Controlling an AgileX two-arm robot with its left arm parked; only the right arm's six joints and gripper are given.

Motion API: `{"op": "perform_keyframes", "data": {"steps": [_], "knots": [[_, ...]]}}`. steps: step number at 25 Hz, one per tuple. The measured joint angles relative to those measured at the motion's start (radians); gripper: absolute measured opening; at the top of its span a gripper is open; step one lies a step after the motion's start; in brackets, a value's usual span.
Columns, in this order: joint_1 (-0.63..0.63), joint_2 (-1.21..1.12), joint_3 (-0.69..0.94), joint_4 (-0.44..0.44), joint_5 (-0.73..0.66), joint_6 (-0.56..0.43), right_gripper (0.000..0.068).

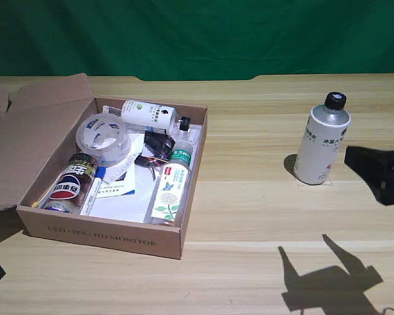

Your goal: Place the white bottle into the box.

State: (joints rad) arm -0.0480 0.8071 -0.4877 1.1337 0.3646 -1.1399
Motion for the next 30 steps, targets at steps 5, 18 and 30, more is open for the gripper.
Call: {"op": "perform_keyframes", "data": {"steps": [5,18,30], "knots": [[0.0,0.15,-0.102,0.003,-0.009,0.002,0.0636],[0.0,0.526,-0.354,0.01,-0.05,0.004,0.0623],[0.0,0.706,-0.467,-0.002,-0.059,0.004,0.0597]]}}
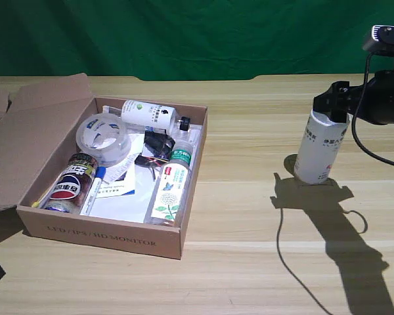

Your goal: Place the white bottle into the box.

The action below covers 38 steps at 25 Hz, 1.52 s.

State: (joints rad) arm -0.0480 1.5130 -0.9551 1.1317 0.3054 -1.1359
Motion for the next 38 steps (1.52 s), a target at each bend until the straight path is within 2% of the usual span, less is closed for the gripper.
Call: {"op": "perform_keyframes", "data": {"steps": [25,28,30,33,34,35,38], "knots": [[0.001,0.133,-0.081,-0.006,-0.039,-0.019,0.059],[0.001,0.133,-0.081,-0.006,-0.039,-0.02,0.0549],[0.001,0.133,-0.081,-0.006,-0.039,-0.021,0.049],[0.001,0.133,-0.082,-0.006,-0.043,-0.026,0.0365],[0.001,0.133,-0.084,-0.007,-0.049,-0.03,0.0302],[0.001,0.133,-0.084,-0.008,-0.052,-0.032,0.0283],[0.001,0.133,-0.084,-0.008,-0.056,-0.034,0.0286]]}}
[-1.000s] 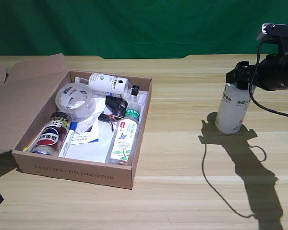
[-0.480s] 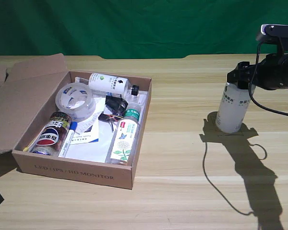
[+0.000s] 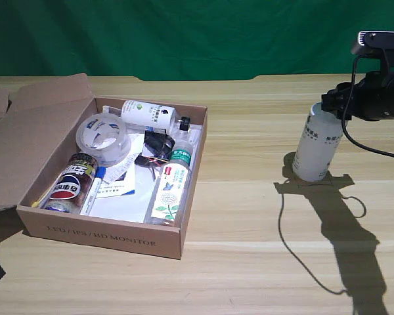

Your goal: Place the white bottle into the box.

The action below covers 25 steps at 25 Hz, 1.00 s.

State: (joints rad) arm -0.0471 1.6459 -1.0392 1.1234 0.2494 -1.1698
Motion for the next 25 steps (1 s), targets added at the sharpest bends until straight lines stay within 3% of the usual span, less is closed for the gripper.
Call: {"op": "perform_keyframes", "data": {"steps": [12,25], "knots": [[0.0,-0.002,-0.004,0.001,0.026,-0.051,0.0286],[0.002,-0.118,-0.145,0.02,0.441,-0.064,0.0286]]}}
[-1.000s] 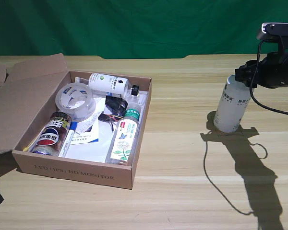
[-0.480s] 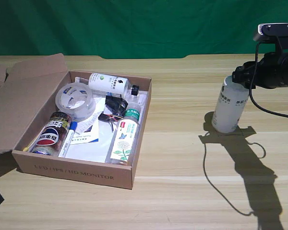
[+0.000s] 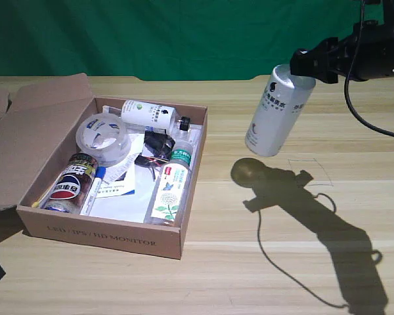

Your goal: Place the white bottle into the box.

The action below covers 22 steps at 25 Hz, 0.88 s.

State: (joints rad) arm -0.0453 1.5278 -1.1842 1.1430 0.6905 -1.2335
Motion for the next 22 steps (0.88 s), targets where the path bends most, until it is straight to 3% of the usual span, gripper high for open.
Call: {"op": "perform_keyframes", "data": {"steps": [4,7,13,22], "knots": [[0.042,-0.02,-0.03,0.05,0.142,0.004,0.0286],[0.147,-0.025,-0.057,0.054,0.15,0.011,0.0286],[0.4,-0.007,-0.113,0.069,0.007,0.014,0.0286],[0.497,0.179,-0.195,0.091,-0.059,0.017,0.0286]]}}
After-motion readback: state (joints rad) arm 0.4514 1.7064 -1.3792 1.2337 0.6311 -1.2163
